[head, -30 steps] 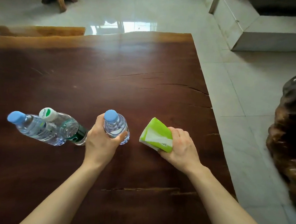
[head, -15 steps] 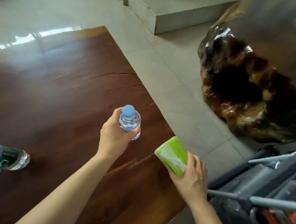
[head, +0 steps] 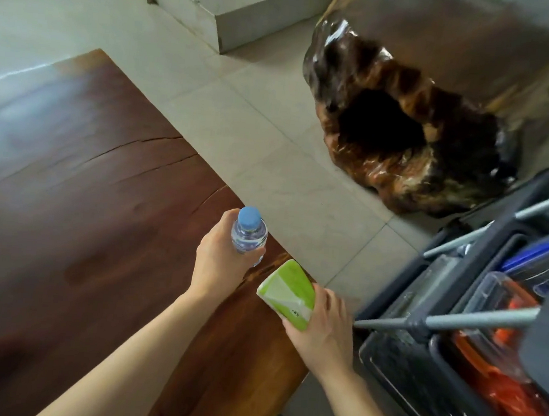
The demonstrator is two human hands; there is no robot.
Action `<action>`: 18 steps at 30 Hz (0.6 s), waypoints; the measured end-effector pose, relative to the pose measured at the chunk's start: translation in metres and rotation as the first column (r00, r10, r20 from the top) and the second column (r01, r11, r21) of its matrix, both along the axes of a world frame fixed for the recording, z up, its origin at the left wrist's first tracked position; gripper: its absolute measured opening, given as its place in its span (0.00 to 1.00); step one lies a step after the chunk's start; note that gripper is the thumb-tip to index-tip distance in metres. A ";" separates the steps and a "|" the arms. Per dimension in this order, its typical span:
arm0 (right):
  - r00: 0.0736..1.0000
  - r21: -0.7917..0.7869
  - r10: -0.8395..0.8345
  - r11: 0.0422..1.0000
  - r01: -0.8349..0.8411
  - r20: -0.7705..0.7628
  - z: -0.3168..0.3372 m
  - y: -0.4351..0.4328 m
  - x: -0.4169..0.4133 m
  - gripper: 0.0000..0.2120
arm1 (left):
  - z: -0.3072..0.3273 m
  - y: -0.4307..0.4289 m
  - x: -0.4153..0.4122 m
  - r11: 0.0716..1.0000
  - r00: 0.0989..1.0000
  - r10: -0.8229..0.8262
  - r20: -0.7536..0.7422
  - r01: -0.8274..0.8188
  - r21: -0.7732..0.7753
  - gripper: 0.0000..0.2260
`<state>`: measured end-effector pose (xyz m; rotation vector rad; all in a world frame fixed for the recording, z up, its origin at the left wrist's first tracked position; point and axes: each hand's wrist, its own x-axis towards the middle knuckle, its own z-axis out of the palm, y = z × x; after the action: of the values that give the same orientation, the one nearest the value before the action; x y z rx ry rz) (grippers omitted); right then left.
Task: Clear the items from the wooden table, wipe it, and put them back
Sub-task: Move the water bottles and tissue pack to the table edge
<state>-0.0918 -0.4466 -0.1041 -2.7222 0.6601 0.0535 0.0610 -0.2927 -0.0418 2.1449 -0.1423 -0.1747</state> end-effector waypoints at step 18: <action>0.984 -0.032 0.155 0.987 -0.158 -0.087 0.026 -0.017 0.012 0.60 | -0.004 0.039 -0.004 0.985 0.991 -0.048 -0.124 0.067 0.158 0.47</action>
<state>-0.0796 -0.4635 -0.0781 -2.8169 0.4729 0.1964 0.0566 -0.2535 -0.0463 2.2862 -0.1241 -0.3593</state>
